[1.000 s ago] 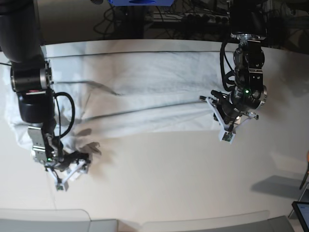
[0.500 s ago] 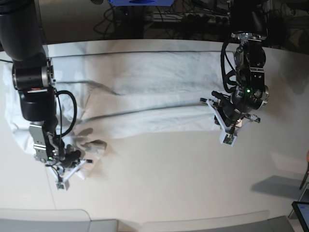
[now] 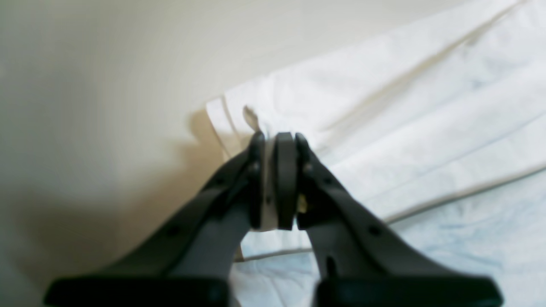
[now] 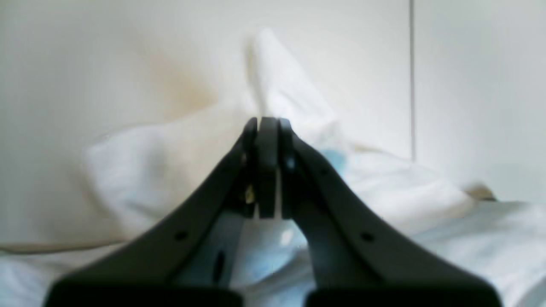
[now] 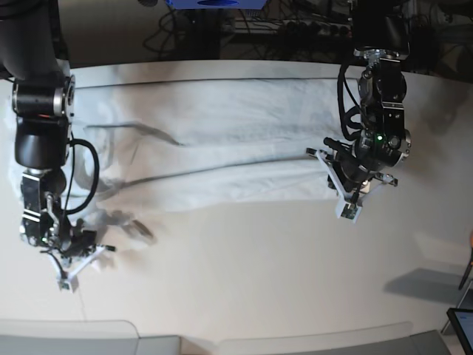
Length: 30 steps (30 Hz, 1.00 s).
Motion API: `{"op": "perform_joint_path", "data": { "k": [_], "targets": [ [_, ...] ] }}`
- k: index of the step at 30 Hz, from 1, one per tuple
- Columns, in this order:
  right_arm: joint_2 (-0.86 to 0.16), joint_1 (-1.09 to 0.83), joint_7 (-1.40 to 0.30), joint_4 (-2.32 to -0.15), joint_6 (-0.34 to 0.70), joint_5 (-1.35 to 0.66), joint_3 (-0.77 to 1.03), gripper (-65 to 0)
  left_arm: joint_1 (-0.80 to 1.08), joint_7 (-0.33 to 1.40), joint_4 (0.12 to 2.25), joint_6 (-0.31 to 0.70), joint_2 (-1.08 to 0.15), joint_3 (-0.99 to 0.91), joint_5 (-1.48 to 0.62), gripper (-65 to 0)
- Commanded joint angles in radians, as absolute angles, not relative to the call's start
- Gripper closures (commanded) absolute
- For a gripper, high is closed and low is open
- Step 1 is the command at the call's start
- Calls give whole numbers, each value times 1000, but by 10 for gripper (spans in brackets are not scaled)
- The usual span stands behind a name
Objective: Fold the T-shirt properly
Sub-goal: 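Lower the right gripper and grasp the loose sleeve fabric, then fold the grasped fabric with the right gripper toward the collar edge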
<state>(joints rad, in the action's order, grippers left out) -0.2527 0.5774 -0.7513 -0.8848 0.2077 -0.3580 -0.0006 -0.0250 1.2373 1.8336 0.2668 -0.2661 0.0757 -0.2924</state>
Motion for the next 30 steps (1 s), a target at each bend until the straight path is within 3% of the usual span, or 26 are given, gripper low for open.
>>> {"op": "perform_joint_path", "data": {
  "k": [1,4,10,19,30],
  "targets": [
    [-259,611,-756,-963,211,-374,1,0,-42,1231,1851,268,-275,76,-288,0],
    [-257,579,-832,-1098,205,-374,2,0,-44,1231,1851,268,-275,77,-288,0],
    [-248,492,-967,-1336,99,-377,96,0,-39,1231,1853,268,-275,79,-288,0],
    [-243,326,-1152,-1667,93,-377,237,0,-39,1231,1863,268,-275,81,-288,0],
    [-148,58,-1167,-1971,101,-377,344,0,-36,1233,1914,268,-329,166,-288,0]
  ]
}}
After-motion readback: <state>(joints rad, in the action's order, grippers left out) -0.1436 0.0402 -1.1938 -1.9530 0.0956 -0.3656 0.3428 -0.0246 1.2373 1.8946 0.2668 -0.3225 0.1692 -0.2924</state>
